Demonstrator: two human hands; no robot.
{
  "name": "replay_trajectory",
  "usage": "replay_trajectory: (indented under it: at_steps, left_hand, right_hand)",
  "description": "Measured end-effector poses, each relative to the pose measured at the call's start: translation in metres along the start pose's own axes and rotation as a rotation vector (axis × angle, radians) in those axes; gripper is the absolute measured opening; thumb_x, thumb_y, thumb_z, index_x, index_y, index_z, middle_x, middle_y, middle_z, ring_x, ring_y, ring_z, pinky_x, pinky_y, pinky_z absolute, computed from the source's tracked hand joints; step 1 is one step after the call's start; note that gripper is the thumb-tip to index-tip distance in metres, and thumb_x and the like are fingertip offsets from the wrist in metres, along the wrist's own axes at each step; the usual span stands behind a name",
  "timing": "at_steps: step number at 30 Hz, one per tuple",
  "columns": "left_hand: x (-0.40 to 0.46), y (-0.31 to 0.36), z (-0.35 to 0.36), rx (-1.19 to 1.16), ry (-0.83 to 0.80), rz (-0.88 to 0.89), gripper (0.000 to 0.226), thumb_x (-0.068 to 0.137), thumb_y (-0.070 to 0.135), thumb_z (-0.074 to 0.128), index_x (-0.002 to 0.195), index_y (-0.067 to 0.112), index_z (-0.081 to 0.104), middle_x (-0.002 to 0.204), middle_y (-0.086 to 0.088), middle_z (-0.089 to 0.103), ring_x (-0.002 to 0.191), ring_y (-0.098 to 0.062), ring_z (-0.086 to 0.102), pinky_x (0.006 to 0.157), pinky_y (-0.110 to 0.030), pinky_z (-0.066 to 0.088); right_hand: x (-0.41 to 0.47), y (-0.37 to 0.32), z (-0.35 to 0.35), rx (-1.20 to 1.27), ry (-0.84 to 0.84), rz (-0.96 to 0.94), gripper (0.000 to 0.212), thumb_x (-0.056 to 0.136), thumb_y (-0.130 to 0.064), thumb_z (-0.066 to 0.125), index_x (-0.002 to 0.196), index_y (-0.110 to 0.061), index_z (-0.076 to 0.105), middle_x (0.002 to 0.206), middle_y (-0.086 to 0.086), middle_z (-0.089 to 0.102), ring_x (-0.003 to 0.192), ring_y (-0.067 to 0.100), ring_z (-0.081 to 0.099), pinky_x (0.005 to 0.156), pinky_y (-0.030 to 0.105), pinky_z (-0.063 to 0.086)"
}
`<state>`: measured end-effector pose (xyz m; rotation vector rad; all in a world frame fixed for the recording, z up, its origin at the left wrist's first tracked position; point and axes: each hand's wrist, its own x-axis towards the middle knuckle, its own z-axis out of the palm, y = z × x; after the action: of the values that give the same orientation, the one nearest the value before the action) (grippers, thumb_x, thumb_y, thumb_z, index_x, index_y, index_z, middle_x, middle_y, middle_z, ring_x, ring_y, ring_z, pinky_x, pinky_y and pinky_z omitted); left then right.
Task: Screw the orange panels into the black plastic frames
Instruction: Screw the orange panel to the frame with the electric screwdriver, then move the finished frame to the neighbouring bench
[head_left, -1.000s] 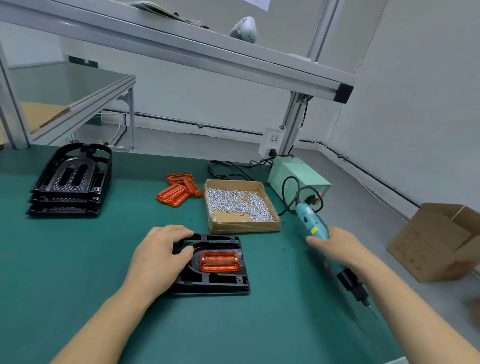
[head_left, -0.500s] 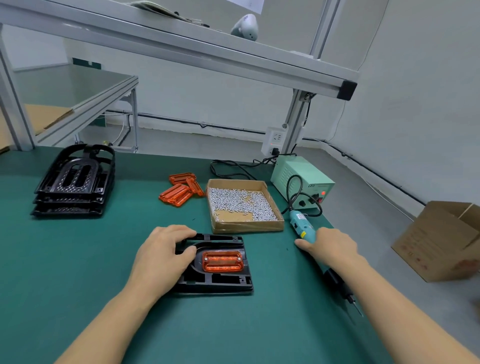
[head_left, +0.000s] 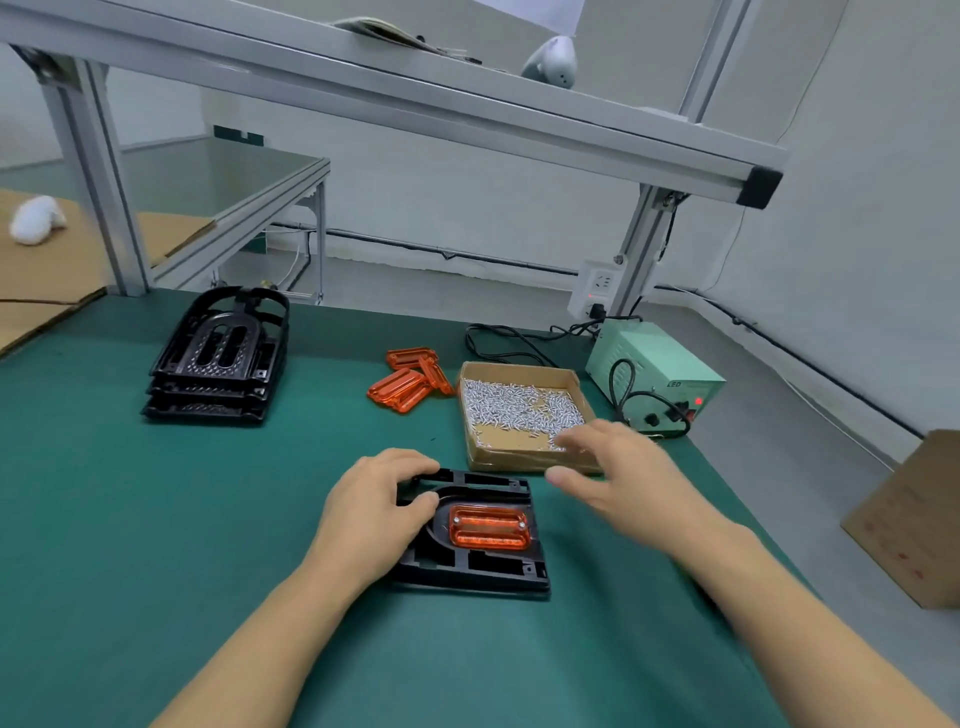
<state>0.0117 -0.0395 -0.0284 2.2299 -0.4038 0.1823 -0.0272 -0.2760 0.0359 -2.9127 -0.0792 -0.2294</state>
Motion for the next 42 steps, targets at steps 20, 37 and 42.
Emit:
replay_trajectory:
  at_steps: [20,37,42]
  left_hand:
    - [0.006,0.004,-0.023,-0.341,0.273,0.108,0.061,0.075,0.01,0.077,0.127,0.034,0.055,0.137,0.023,0.044,0.13,0.01,0.033,0.108,-0.009,0.023]
    - [0.008,0.014,-0.025,-1.238,0.141,-0.133,0.071,0.076,0.023,0.059,0.143,0.025,0.035,0.128,0.014,0.061,0.106,-0.007,0.063,0.072,-0.023,0.056]
    - [0.01,0.014,-0.028,-1.298,0.143,-0.143,0.047,0.077,0.021,0.058,0.122,0.029,0.048,0.118,0.011,0.067,0.074,-0.001,0.065,0.058,-0.021,0.054]
  right_hand:
    - [0.023,-0.033,0.042,1.029,-0.178,-0.059,0.026,0.095,-0.012,0.058,0.115,-0.027,0.065,0.109,0.0,0.07,0.1,0.012,0.065,0.084,0.023,0.051]
    - [0.036,-0.067,0.032,1.443,-0.023,0.234,0.024,0.095,-0.021,0.056,0.114,-0.012,0.069,0.095,0.002,0.075,0.075,0.012,0.067,0.065,0.027,0.051]
    - [0.037,-0.072,0.027,1.468,-0.036,0.211,0.023,0.094,-0.016,0.055,0.109,-0.009,0.071,0.087,0.005,0.073,0.067,0.013,0.065,0.055,0.027,0.054]
